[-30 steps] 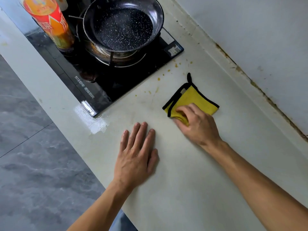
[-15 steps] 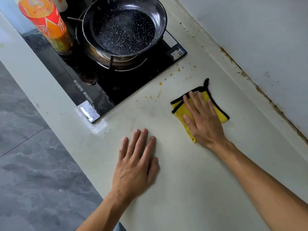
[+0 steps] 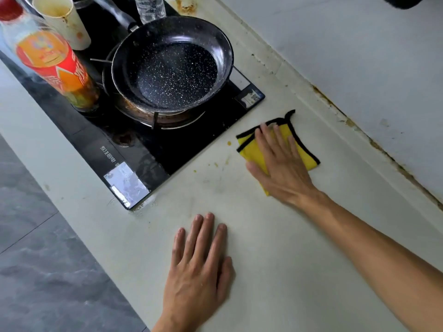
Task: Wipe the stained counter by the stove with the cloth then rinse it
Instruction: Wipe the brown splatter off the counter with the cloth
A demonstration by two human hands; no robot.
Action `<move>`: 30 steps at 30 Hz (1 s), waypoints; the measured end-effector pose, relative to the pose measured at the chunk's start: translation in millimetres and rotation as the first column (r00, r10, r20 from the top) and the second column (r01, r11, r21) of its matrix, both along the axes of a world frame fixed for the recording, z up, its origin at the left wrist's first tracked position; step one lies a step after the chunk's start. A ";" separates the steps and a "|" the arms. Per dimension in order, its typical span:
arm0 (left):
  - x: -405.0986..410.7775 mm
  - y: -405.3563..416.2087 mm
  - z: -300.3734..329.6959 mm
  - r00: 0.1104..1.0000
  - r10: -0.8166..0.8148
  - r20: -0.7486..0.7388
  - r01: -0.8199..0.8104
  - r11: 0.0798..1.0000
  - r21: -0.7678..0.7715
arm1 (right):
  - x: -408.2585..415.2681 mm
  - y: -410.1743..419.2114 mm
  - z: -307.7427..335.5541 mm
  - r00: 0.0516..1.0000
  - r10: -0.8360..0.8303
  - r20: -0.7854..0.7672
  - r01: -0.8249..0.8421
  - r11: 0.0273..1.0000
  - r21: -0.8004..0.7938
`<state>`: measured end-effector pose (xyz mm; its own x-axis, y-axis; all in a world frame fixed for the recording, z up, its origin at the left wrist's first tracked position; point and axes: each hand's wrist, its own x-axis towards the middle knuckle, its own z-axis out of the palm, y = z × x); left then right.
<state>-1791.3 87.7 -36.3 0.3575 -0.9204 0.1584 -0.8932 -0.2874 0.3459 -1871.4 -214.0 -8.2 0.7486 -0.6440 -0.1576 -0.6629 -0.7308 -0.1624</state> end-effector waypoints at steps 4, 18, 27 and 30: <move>-2.0 -0.3 0.9 1.000 0.007 0.000 -0.007 1.000 0.007 | -0.6 -47.9 5.8 0.966 -0.255 -0.047 0.254 0.967 -0.014; -1.0 -0.6 4.7 1.000 -0.001 0.001 0.001 0.999 0.037 | 41.5 -15.0 1.5 0.963 -0.269 0.001 0.268 0.961 -0.060; -0.8 -1.6 10.9 0.999 -0.002 -0.036 0.004 0.997 0.071 | -9.4 60.8 -3.1 0.978 0.210 0.009 -0.210 0.977 -0.024; -1.2 -1.7 10.4 0.999 -0.004 -0.044 0.007 0.997 0.073 | 27.3 51.4 -3.3 0.997 -0.078 -0.002 0.077 0.994 -0.078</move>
